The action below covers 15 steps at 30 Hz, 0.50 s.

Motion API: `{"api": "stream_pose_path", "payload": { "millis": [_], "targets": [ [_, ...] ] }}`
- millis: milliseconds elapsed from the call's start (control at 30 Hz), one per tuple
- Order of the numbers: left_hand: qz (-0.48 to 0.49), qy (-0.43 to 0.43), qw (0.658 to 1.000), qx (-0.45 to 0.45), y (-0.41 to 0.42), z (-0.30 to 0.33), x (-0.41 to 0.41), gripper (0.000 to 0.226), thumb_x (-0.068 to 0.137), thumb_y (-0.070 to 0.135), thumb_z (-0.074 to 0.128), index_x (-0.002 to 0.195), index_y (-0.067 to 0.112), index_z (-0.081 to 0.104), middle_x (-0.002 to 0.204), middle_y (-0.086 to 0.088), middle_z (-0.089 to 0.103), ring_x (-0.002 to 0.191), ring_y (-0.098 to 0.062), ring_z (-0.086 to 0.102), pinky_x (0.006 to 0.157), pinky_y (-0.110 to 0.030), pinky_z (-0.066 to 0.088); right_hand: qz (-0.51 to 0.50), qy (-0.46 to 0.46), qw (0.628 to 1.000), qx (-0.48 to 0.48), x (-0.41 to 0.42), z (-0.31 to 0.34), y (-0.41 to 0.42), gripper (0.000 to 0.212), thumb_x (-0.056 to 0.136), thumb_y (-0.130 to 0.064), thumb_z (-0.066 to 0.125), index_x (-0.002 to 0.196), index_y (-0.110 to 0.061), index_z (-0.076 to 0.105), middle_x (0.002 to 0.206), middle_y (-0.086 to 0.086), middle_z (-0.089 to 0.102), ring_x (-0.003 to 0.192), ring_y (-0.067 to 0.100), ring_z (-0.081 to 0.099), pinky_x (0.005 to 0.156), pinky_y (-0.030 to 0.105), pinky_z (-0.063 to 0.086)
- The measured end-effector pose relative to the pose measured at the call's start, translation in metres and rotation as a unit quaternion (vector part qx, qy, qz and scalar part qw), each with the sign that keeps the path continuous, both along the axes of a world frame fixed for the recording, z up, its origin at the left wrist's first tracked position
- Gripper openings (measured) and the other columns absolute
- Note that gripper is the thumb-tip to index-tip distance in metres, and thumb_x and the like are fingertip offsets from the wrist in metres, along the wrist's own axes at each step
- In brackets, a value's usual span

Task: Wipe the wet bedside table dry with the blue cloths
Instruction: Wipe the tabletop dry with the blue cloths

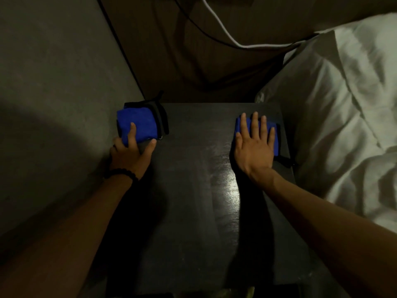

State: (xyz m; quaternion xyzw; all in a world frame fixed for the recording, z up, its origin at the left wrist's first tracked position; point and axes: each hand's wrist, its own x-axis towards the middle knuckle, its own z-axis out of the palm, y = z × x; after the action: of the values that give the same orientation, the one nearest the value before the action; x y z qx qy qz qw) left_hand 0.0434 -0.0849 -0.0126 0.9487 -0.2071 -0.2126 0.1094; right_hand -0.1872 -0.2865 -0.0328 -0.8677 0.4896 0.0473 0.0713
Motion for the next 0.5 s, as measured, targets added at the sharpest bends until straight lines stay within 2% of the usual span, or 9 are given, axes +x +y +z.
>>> {"api": "stream_pose_path", "payload": {
  "millis": [100, 233, 333, 433, 500],
  "targets": [
    [-0.018, 0.004, 1.000, -0.014, 0.001, -0.002, 0.002, 0.072, 0.085, 0.067, 0.033, 0.144, 0.042, -0.001, 0.145, -0.016, 0.019, 0.126, -0.041, 0.031, 0.104, -0.053, 0.030, 0.011, -0.007, 1.000, -0.005, 0.009, -0.001, 0.011, 0.069, 0.097, -0.051, -0.005, 0.162, -0.029, -0.006, 0.170, 0.007, -0.005, 0.156, 0.028, -0.010, 0.125, 0.053, -0.001],
    [-0.052, -0.010, 0.999, 0.009, 0.001, -0.004, 0.005, 0.062, 0.092, 0.057, 0.030, 0.146, 0.037, 0.007, 0.147, -0.016, 0.018, 0.124, -0.040, 0.032, 0.106, -0.051, 0.028, 0.025, -0.013, 1.000, -0.002, 0.022, -0.003, 0.024, 0.066, 0.100, -0.051, 0.000, 0.161, -0.029, -0.007, 0.170, 0.007, -0.007, 0.155, 0.028, -0.012, 0.125, 0.053, -0.004],
    [-0.073, 0.006, 0.997, 0.023, 0.002, -0.002, 0.010, 0.054, 0.096, 0.046, 0.025, 0.147, 0.034, 0.010, 0.153, -0.012, 0.009, 0.124, -0.040, 0.029, 0.106, -0.050, 0.028, 0.044, -0.013, 0.999, -0.004, 0.032, -0.004, 0.034, 0.065, 0.101, -0.051, 0.000, 0.161, -0.029, -0.008, 0.170, 0.007, -0.008, 0.155, 0.028, -0.013, 0.124, 0.051, -0.009],
    [-0.066, -0.001, 0.998, -0.023, 0.006, -0.001, 0.005, 0.049, 0.099, 0.027, 0.027, 0.146, 0.027, 0.017, 0.156, -0.015, -0.002, 0.123, -0.044, 0.030, 0.104, -0.050, 0.030, 0.062, -0.016, 0.998, -0.008, 0.042, -0.005, 0.045, 0.064, 0.102, -0.050, 0.001, 0.161, -0.028, -0.008, 0.169, 0.007, -0.008, 0.155, 0.027, -0.014, 0.123, 0.050, -0.012],
    [-0.032, 0.010, 0.998, -0.057, 0.006, 0.002, 0.005, 0.053, 0.098, 0.040, 0.027, 0.148, 0.027, 0.014, 0.154, -0.019, 0.008, 0.130, -0.045, 0.024, 0.107, -0.053, 0.025, 0.075, -0.019, 0.997, -0.008, 0.047, -0.004, 0.052, 0.063, 0.103, -0.050, 0.003, 0.161, -0.028, -0.008, 0.169, 0.008, -0.008, 0.154, 0.028, -0.014, 0.122, 0.049, -0.014]
  ]
}}
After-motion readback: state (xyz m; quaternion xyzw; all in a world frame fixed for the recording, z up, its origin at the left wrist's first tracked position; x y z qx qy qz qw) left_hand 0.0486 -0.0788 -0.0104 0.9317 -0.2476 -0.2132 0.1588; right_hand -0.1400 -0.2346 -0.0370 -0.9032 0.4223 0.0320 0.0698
